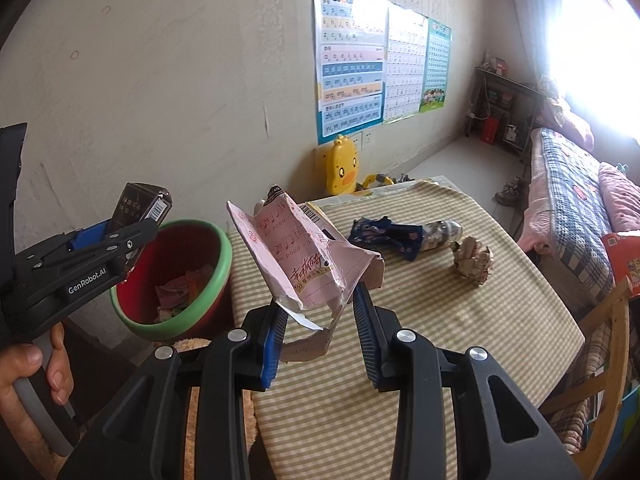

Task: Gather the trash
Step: 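Carry the cigarette box and pink paper over the red bucket with both tools, then open both tools to drop the cigarette box and pink paper into the bucket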

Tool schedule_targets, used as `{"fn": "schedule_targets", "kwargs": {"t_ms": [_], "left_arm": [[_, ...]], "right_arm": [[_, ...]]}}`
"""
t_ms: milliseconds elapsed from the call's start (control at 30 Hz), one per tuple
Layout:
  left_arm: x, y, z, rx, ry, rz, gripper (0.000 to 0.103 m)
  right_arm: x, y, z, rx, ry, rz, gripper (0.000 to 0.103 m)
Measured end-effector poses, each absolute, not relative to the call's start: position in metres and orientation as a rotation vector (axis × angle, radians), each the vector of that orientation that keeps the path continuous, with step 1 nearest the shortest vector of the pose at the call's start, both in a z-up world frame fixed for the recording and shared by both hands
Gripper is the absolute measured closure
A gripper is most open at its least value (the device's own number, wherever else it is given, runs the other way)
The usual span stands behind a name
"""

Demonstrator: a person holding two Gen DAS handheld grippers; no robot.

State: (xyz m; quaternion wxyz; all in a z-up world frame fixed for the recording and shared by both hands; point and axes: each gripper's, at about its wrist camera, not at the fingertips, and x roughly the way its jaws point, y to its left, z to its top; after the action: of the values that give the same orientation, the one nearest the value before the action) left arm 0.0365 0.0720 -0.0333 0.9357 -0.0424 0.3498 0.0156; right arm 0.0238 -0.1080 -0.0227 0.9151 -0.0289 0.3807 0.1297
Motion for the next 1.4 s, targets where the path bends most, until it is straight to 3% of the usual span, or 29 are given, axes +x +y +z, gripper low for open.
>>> {"fn": "schedule_targets", "kwargs": {"t_ms": [833,1400], "left_arm": [[0.048,0.139,-0.074,-0.192,0.798,0.153,0.054],[0.058,0.192,-0.126,-0.31,0.921,0.25,0.054]], "right_arm": [[0.048,-0.041,-0.055,-0.099,0.889,0.388,0.07],[0.113,0.012,-0.082,0.161,1.06,0.549,0.07]]}}
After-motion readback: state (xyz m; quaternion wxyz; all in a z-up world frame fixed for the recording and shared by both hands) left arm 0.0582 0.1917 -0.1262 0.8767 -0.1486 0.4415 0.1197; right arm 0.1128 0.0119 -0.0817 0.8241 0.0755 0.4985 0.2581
